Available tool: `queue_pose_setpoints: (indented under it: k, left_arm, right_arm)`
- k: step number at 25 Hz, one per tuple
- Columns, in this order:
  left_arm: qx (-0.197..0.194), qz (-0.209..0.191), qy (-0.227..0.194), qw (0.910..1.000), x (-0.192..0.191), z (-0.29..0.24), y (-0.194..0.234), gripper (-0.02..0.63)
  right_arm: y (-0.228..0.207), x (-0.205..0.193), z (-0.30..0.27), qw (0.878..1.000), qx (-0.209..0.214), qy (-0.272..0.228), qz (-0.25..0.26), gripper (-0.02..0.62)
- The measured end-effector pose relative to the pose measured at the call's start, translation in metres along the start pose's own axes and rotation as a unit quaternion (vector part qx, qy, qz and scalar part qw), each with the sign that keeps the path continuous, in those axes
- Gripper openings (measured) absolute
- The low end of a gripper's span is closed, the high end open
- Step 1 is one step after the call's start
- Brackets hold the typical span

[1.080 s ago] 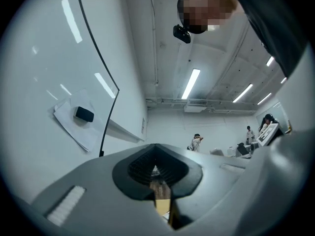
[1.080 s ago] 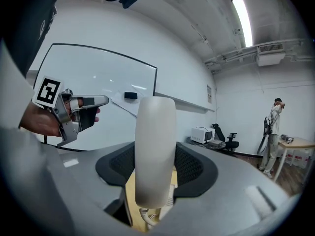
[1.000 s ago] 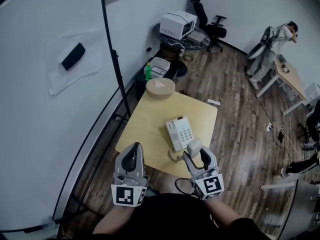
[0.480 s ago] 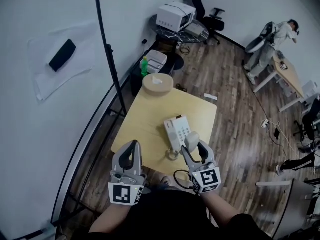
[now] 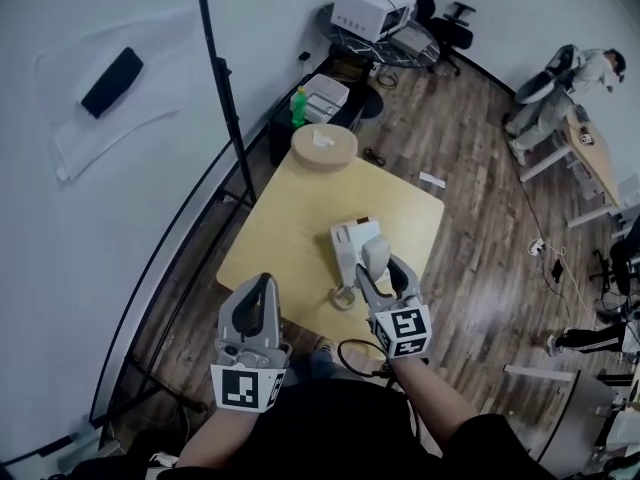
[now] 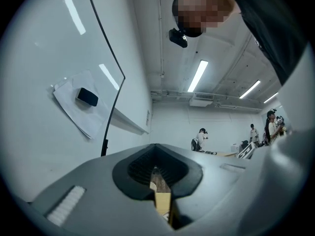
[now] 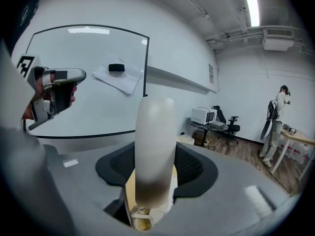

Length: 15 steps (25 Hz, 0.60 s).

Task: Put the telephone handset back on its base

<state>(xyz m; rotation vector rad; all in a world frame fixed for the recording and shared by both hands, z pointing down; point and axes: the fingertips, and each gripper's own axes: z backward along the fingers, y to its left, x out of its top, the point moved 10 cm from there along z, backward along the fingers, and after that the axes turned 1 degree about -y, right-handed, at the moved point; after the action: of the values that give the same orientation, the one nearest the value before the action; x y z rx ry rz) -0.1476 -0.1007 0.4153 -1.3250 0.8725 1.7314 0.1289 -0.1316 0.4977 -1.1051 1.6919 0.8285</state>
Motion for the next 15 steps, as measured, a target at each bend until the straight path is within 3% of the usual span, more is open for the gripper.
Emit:
queue_pose_setpoints:
  k: [15]
  left_arm:
    - [0.031, 0.014, 0.055, 0.9979, -0.046, 0.012, 0.011, 0.000]
  right_arm:
    - [-0.024, -0.079, -0.111, 0.993, -0.001, 0.116, -0.022, 0.235]
